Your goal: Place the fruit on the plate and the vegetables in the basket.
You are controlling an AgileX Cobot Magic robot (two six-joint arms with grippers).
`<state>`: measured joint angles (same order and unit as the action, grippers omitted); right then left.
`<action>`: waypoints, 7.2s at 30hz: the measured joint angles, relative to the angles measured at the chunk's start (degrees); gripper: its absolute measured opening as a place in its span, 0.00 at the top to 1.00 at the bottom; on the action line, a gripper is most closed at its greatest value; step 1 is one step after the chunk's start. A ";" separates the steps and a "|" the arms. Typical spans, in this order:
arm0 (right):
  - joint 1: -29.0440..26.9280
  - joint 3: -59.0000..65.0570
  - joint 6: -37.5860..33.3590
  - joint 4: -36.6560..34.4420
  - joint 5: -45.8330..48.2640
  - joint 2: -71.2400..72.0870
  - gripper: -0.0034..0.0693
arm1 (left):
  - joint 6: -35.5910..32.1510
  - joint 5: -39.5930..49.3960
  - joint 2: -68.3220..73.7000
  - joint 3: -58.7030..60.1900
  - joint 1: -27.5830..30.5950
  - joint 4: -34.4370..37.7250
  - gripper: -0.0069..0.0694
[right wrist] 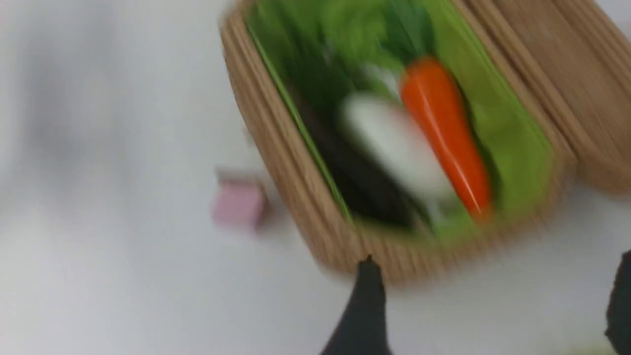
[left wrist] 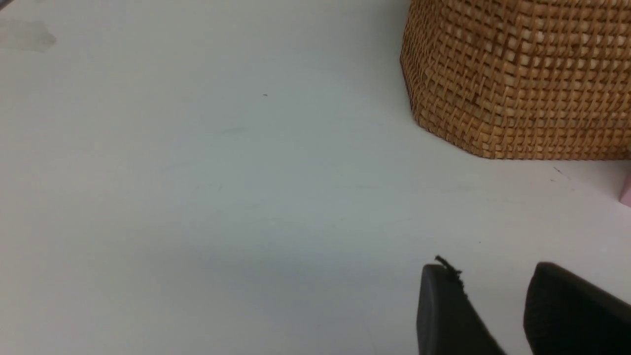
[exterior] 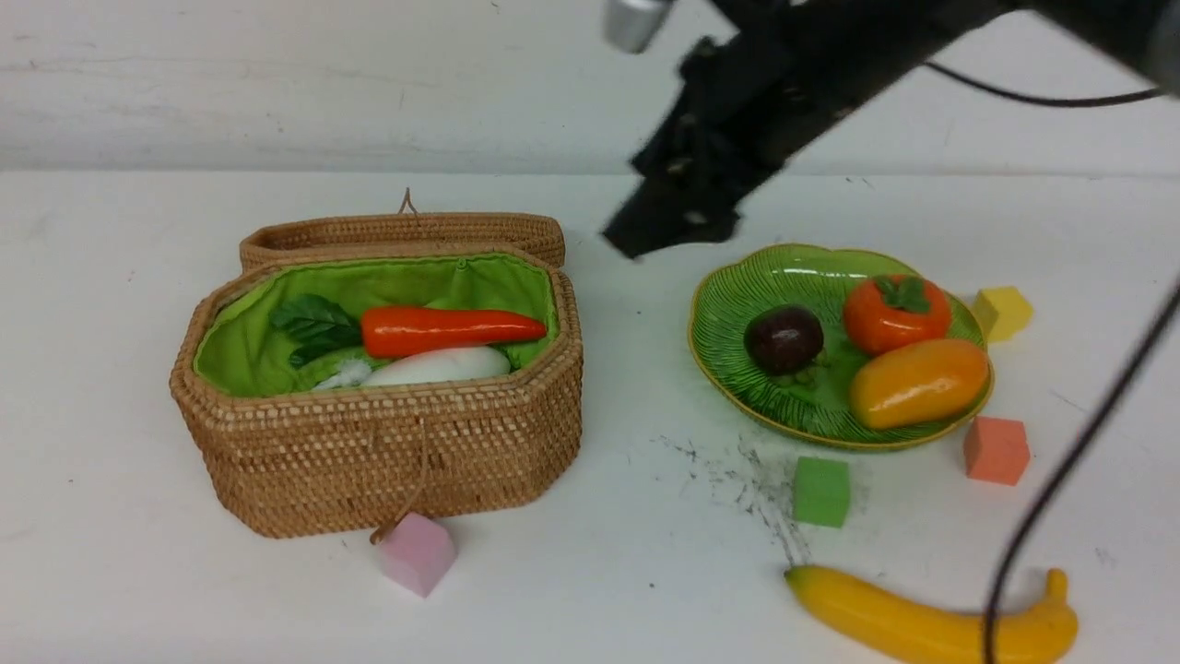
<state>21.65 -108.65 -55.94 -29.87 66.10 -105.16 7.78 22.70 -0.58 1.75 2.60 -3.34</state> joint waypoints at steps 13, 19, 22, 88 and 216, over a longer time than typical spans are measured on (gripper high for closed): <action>-3.00 50.18 4.14 18.12 -11.01 14.91 0.23 | 0.00 0.00 0.00 0.00 0.00 0.00 0.60; -3.00 53.37 4.79 18.80 -16.39 10.08 0.12 | 0.00 0.00 0.00 0.00 0.00 0.00 0.60; -3.00 53.37 4.90 18.99 -17.70 6.04 0.14 | 0.00 0.00 0.00 0.00 0.00 0.00 0.60; -6.57 3.57 46.52 18.43 0.90 15.59 0.50 | 0.00 0.00 0.00 0.00 0.00 0.00 0.60; -26.99 109.43 65.30 34.04 -44.07 106.00 0.84 | 0.00 -0.07 0.00 0.00 0.05 0.00 0.60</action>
<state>-5.34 0.78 9.37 4.17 22.03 0.84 7.78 22.63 -0.58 1.75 2.65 -3.34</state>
